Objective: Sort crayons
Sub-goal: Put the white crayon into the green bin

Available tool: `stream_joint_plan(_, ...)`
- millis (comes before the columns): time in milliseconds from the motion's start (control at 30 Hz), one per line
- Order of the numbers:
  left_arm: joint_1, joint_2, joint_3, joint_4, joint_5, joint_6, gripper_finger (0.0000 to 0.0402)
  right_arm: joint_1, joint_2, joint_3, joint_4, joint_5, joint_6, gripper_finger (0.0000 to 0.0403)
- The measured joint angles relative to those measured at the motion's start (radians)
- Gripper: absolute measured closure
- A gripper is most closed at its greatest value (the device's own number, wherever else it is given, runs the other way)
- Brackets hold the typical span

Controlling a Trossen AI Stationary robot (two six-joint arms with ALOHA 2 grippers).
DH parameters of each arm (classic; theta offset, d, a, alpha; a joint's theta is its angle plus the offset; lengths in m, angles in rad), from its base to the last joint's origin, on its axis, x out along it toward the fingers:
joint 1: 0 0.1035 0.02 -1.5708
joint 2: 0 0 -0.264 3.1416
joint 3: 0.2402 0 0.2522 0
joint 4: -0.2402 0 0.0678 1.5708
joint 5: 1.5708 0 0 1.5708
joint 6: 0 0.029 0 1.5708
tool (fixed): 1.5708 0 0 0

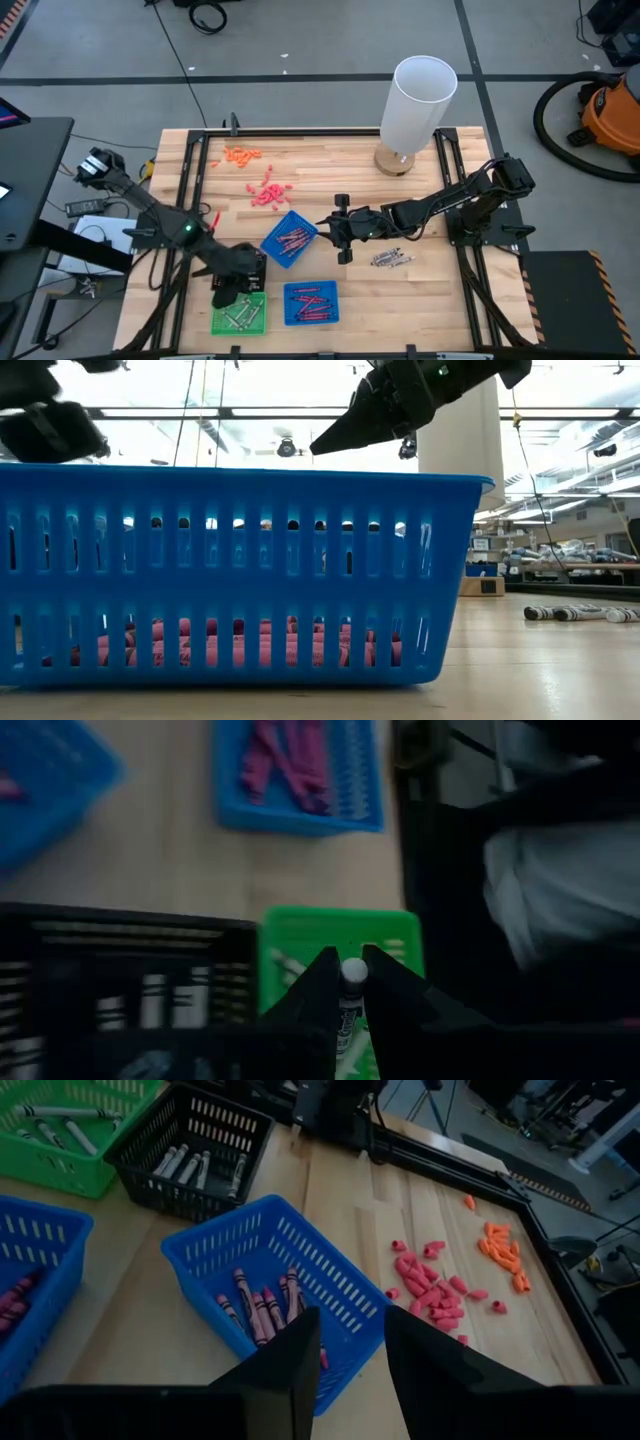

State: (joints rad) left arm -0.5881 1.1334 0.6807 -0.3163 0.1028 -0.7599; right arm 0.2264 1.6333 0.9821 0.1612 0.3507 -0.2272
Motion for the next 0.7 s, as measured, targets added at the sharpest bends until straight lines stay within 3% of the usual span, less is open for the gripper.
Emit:
stream_joint_plan(333,-0.106,0.068,0.000,0.020,-0.004,-0.150,0.0360,-0.002,0.000,0.000,0.001,0.000,0.015,0.0282)
stream_joint_plan(700,-0.156,0.205,0.000,0.025,0.026,-0.201,0.0347,-0.003,0.000,0.000,0.002,0.000,0.015,0.0282)
